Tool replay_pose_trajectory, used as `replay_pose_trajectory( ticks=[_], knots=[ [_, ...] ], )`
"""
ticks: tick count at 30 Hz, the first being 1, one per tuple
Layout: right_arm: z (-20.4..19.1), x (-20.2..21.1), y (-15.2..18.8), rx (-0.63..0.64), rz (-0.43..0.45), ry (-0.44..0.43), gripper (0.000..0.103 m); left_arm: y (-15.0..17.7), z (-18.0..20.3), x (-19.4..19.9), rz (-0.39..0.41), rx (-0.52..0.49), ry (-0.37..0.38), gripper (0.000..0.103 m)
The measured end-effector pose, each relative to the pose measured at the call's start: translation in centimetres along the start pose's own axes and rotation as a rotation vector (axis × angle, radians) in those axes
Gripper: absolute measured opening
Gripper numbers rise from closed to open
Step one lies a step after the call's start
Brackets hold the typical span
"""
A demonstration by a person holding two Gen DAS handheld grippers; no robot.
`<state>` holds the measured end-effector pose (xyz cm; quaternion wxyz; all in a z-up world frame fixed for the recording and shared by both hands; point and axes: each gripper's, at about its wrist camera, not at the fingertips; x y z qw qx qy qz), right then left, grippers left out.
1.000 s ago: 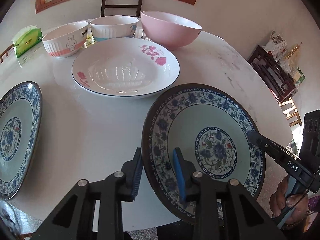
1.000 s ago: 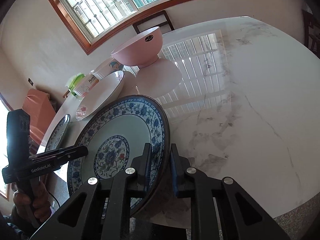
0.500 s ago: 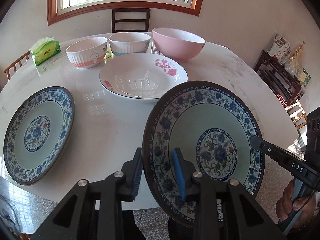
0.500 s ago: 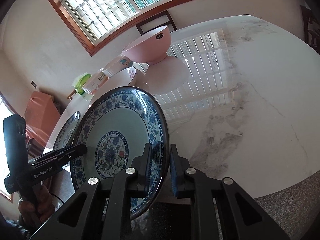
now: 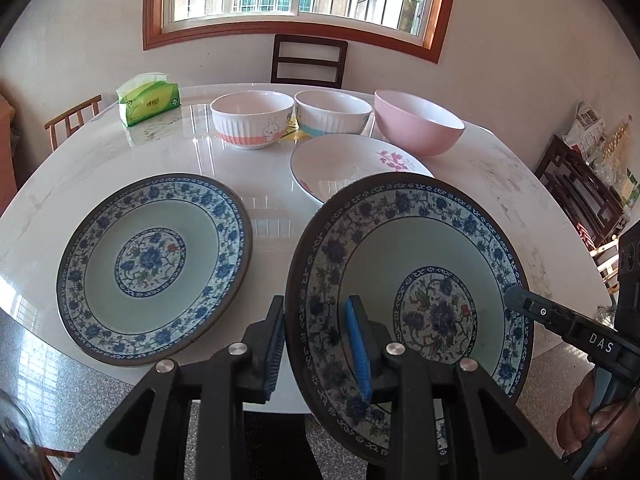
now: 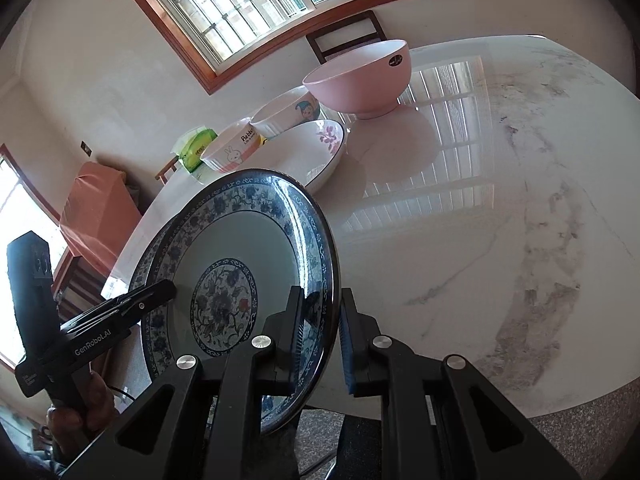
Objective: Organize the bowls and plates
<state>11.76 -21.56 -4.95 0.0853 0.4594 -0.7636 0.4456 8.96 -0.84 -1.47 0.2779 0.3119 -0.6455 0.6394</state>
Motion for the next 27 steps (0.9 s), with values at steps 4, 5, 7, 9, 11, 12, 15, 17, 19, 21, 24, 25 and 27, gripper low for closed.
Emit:
replay_pose_trajectory(
  ticks=[4,5,7,9,11,12,15,17,19,21,24,25,27],
  knots=[
    [-1.2,-1.7,-0.5,0.013,-0.022,-0.011,0.016,-0.1,-1.9,-0.1,0.005,0.030,-0.023,0.030],
    [-1.6,-2.1,-0.7,0.017,-0.028,-0.014,0.016,-0.1,-2.4,-0.1,0.008,0.039,-0.029,0.030],
    [-2.3,-3.0,-0.9,0.027,-0.040,-0.021,0.016,-0.2,-3.5,-0.1,0.014,0.053,-0.043,0.030],
    [-2.9,-3.9,-1.2,0.035,-0.050,-0.031,0.016,-0.3,-4.7,-0.1,0.019,0.071,-0.057,0.031],
    [-3.7,-4.8,-1.5,0.044,-0.061,-0.039,0.016,-0.4,-5.7,-0.1,0.028,0.087,-0.073,0.031],
    [-4.1,-5.3,-1.6,0.049,-0.066,-0.044,0.016,-0.5,-6.3,-0.1,0.033,0.094,-0.082,0.031],
    [-5.1,-6.6,-2.0,0.058,-0.081,-0.058,0.016,-0.7,-7.8,-0.1,0.042,0.113,-0.106,0.031],
    [-5.7,-7.4,-2.1,0.065,-0.091,-0.066,0.016,-0.8,-8.8,-0.2,0.044,0.129,-0.116,0.031],
    [-6.5,-8.3,-2.4,0.075,-0.099,-0.070,0.016,-1.0,-9.7,-0.5,0.046,0.141,-0.127,0.031],
    [-7.2,-9.2,-2.6,0.086,-0.110,-0.074,0.016,-1.1,-10.6,-0.5,0.050,0.154,-0.139,0.031],
    [-8.1,-10.4,-3.2,0.107,-0.121,-0.079,0.016,-1.4,-11.8,-0.8,0.056,0.174,-0.156,0.031],
    [-8.4,-10.9,-3.5,0.111,-0.125,-0.080,0.016,-1.5,-12.2,-0.9,0.058,0.179,-0.161,0.031],
    [-8.9,-11.7,-3.8,0.119,-0.130,-0.083,0.016,-1.8,-12.8,-1.1,0.060,0.190,-0.171,0.031]
  ],
)
Point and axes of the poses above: each gripper's, at about its wrist camera, not at the fingertips, and x roughly against the way its jaws point, z to its right, y to its underside, and after that the axes turned 12 degrees about -y, right-handed
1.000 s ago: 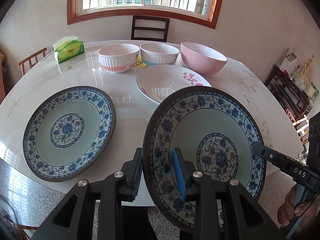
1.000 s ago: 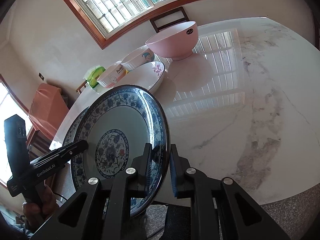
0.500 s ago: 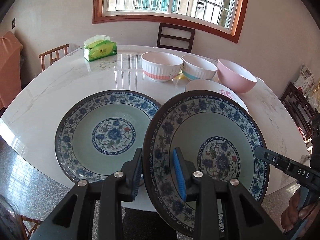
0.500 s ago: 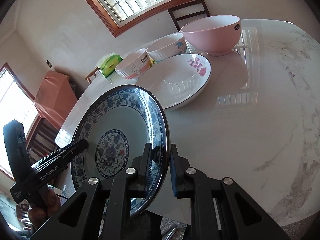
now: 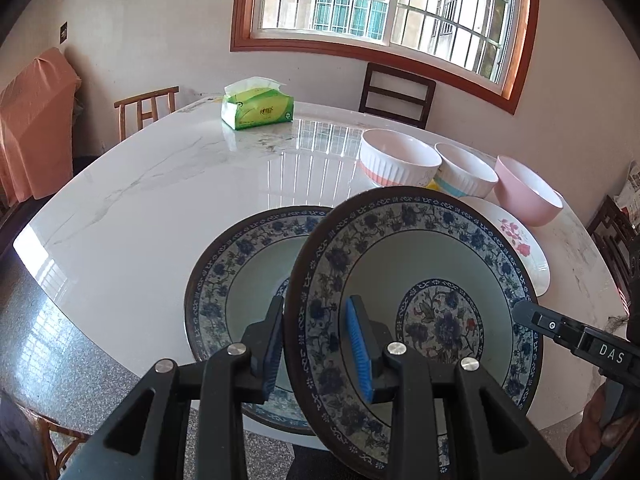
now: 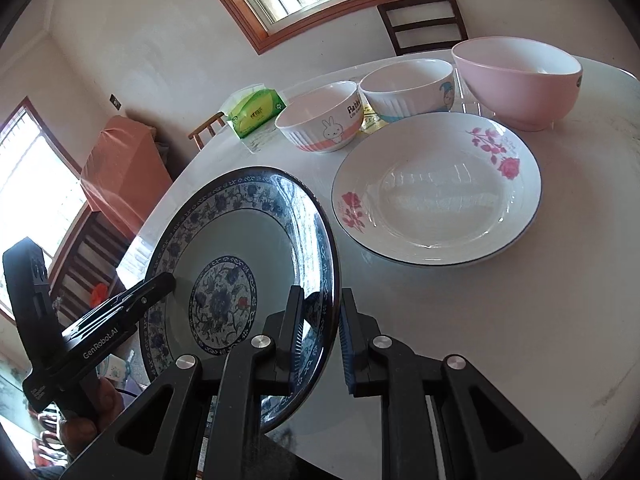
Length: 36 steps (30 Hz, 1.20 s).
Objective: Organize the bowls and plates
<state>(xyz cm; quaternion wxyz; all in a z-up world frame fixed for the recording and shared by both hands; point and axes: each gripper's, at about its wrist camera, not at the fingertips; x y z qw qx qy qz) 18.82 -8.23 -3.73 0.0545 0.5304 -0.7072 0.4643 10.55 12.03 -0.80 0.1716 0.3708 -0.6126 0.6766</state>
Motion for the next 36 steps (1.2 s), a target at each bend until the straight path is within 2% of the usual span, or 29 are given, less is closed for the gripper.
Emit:
replay_pose_trajectory(
  ticks=[19,36],
  knots=[
    [-2.3,-5.7,-2.6,0.050,-0.062,-0.010,0.017,-1.7,-4.1,-3.3,-0.012,0.059,-0.067,0.032],
    [-2.8,-7.5,-2.9,0.075,-0.078,0.016,0.018,-2.0,-5.3,-5.0,-0.027,0.072,-0.079,0.032]
  ],
)
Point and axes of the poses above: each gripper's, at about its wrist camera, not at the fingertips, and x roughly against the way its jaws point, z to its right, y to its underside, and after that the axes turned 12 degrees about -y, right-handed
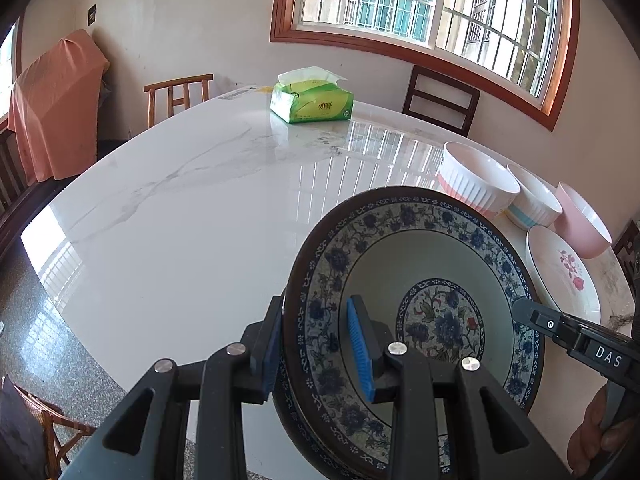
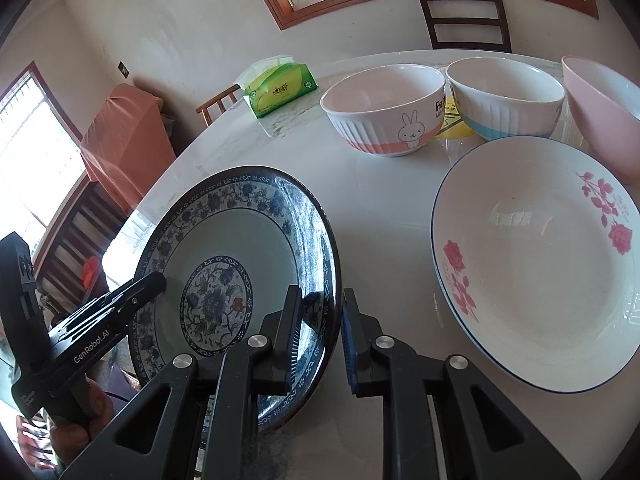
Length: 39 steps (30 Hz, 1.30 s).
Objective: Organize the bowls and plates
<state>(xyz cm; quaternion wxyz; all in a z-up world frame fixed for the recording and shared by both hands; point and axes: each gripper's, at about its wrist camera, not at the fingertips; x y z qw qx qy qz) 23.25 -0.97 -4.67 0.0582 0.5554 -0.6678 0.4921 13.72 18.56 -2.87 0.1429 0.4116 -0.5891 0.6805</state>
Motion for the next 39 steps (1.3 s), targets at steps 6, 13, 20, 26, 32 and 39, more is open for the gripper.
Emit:
replay_pose_trajectory(
  ticks=[6,13,20,26,32,39],
  knots=[
    [-0.1,-0.2,0.0,0.005,-0.001,0.007,0.018,0.1,0.0,-0.2,-0.005,0.000,-0.001,0.032],
    [-1.0,-0.6,0.0,0.051,0.000,0.032,0.018,0.1,0.9,0.6,0.037,-0.037,0.000,0.031],
    [-0.7,-1.2,-0.1,0.045,-0.006,0.022,0.018,0.2,1.1,0.6,0.031,-0.027,0.020,0.031],
    [-0.8,-1.3,0.0,0.073,0.009,0.048,0.019,0.5,-0.3,0.5,0.004,0.022,0.018,0.031],
    [-1.3,-0.1,-0.1,0.134,0.064,0.101,0.020,0.7,-0.5,1.4,-0.005,0.031,0.024,0.031],
    [1.7,6.5,1.9,0.056,0.214,0.138,0.020,1.0,1.5,3.2,-0.013,-0.002,0.086,0.039]
  ],
)
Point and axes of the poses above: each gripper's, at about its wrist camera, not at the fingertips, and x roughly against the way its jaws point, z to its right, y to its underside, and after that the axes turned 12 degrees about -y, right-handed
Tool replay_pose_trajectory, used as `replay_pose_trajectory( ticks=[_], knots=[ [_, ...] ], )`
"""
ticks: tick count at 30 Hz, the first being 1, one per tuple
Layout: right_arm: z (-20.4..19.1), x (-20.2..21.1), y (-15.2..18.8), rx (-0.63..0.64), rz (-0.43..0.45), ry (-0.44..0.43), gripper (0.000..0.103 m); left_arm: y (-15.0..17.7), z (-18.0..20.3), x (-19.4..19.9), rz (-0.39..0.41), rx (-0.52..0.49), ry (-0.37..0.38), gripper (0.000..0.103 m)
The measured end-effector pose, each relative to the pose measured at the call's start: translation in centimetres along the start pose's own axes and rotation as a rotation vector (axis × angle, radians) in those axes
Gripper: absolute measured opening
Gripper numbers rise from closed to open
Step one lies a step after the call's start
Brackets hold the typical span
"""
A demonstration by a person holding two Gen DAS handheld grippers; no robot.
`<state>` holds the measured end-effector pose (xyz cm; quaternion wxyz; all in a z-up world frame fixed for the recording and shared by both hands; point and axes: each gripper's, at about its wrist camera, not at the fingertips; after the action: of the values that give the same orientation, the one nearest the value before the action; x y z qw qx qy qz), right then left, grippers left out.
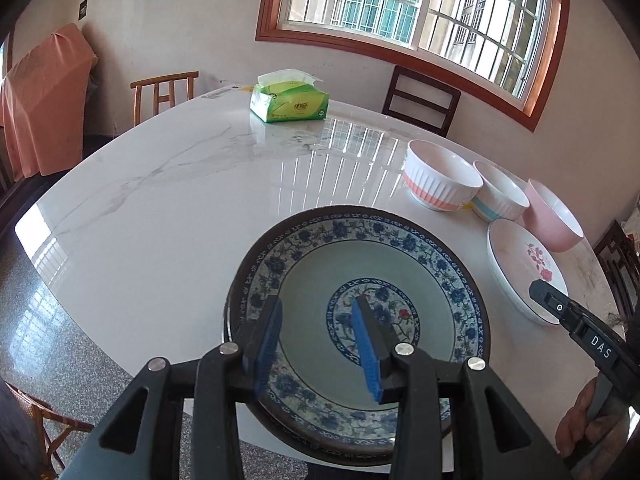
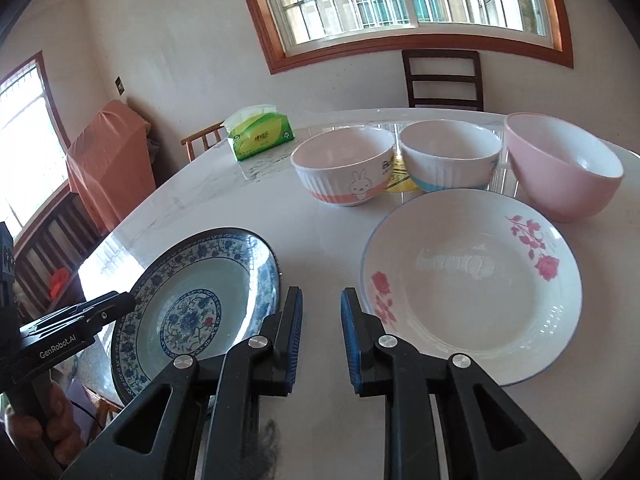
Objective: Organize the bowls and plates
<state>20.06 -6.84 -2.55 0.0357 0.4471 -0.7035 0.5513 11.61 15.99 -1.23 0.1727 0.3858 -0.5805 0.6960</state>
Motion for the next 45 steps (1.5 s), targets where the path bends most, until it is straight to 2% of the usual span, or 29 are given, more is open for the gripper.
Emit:
replay_pose_trajectory(
  ticks=[6,10,13,16,20,25,27,34,45],
  knots=[
    [7.1,5.7,1.8,-0.137,0.059,0.121,0.020,0.3,4.8,1.0,-0.011,-0.084,0.067,0.040],
    [9.6,7.8,2.4,-0.188,0.084,0.144,0.021,0.4,8.8,1.5,-0.033,-0.148,0.127,0.041],
    [10.6,8.4,2.4,-0.217,0.092,0.106,0.021,0.0,11.8,1.4,-0.052,-0.195,0.155,0.042],
    [11.2,8.4,1.9,-0.226,0.086,0.076,0.022,-1.2,13.9,0.4,-0.093,-0.199,0.197,0.043],
    [11.4,8.4,1.0,-0.214,0.090,0.053,0.036,-3.4,16.2,-1.9,-0.146,-0.181,0.211,0.046],
    [12.5,7.0,-0.5,-0.209,0.074,0.056,0.037,-5.2,18.0,-5.3,-0.242,-0.146,0.230,0.046],
    [13.1,6.4,-0.9,-0.214,0.060,0.050,0.036,-5.5,18.7,-6.1,-0.250,-0.153,0.199,0.046],
    [14.8,4.7,-1.6,-0.222,0.021,0.048,0.036,-5.9,20.0,-8.6,-0.289,-0.156,0.173,0.046],
    [15.8,2.5,-2.1,-0.239,-0.037,0.020,0.035,-5.7,21.3,-10.4,-0.319,-0.176,0.180,0.046]
  ],
)
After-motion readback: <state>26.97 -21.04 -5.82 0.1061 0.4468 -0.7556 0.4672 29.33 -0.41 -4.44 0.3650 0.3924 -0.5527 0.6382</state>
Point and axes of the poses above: each gripper's, at about its wrist camera, not at the fingertips, and x roughly against the way its jaws point, z to its right, y to its underside, and after that the axes turned 12 degrees about -y, right-handed
